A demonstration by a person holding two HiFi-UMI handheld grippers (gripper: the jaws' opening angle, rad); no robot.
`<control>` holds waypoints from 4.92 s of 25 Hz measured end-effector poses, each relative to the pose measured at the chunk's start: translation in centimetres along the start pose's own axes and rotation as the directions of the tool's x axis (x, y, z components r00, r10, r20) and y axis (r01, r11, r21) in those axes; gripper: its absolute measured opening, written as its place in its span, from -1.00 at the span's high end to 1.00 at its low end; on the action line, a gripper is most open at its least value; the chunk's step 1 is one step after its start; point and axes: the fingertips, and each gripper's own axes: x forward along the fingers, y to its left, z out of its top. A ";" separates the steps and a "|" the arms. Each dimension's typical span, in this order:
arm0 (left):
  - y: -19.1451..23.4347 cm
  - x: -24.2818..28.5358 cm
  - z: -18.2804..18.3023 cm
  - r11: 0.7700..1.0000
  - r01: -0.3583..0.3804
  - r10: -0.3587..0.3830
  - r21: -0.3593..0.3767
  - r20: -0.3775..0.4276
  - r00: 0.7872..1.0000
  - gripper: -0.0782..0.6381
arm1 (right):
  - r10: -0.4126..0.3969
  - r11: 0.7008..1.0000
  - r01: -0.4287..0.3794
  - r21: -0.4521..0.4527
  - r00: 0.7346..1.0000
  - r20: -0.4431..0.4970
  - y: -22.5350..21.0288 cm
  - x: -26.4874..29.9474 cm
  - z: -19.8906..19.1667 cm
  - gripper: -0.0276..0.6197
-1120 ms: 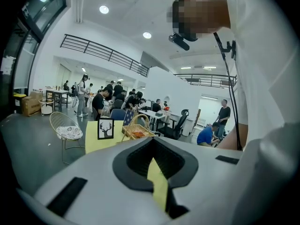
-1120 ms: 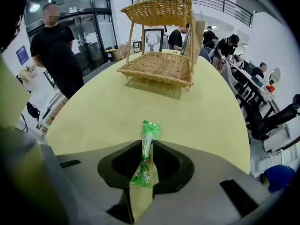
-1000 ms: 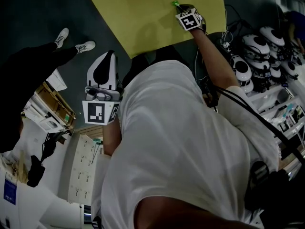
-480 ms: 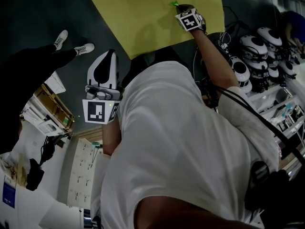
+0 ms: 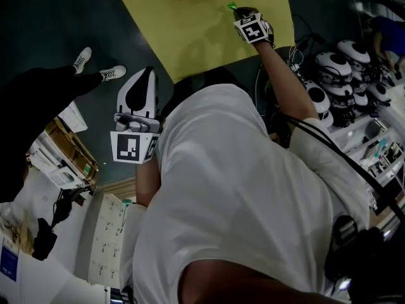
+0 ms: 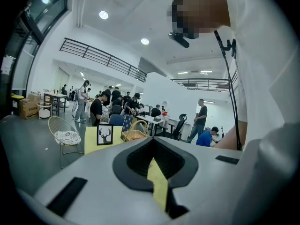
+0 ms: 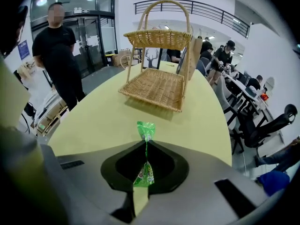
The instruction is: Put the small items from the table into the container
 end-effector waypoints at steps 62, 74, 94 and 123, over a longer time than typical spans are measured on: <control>2.9 -4.4 6.6 0.996 -0.063 0.052 0.067 0.150 0.987 0.76 | -0.095 0.984 0.141 -0.107 0.930 0.355 -5.3 -11.2 26.5 0.84; 3.5 -5.0 6.8 0.994 -0.090 0.079 0.061 0.160 0.984 0.76 | -0.050 0.992 0.093 -0.088 0.915 0.401 -5.1 -11.5 29.7 0.84; 3.8 -6.0 6.5 0.991 -0.127 0.119 0.044 0.154 0.981 0.76 | 0.015 0.997 0.018 -0.069 0.894 0.447 -4.6 -11.3 32.2 0.85; 3.2 -5.1 7.0 0.994 -0.089 0.076 0.068 0.167 0.983 0.76 | 0.044 0.997 -0.014 -0.076 0.910 0.411 -4.1 -10.9 30.0 0.45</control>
